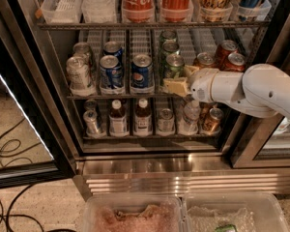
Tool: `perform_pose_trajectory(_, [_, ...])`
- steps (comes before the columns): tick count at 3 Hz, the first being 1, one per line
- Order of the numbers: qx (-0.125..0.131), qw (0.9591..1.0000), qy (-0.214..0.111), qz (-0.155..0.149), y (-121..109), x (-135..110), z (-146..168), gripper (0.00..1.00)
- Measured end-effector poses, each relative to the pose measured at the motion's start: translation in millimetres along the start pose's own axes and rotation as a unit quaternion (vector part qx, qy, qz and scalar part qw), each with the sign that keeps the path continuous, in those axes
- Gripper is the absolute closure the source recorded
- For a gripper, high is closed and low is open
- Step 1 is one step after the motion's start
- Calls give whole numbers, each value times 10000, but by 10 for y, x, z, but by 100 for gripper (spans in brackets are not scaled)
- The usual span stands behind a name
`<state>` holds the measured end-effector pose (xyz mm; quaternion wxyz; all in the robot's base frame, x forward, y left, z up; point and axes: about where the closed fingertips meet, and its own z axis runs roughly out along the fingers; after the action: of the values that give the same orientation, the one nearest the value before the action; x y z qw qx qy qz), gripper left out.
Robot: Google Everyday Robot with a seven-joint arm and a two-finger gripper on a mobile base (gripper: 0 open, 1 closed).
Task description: Pick green can from middle shelf of fridge
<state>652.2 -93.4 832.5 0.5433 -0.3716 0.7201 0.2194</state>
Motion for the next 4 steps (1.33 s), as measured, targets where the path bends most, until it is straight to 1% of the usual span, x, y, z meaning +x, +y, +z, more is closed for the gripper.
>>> perform_pose_trajectory(1, [-124, 9999, -8, -62, 40, -9, 34, 100])
perform_pose_trajectory(2, [-233, 9991, 97, -339, 107, -108, 107, 100])
perform_pose_trajectory(3, [-346, 9970, 213, -651, 204, -256, 210, 100])
perform_pose_trajectory(4, [-343, 9953, 268, -859, 237, -387, 264, 100])
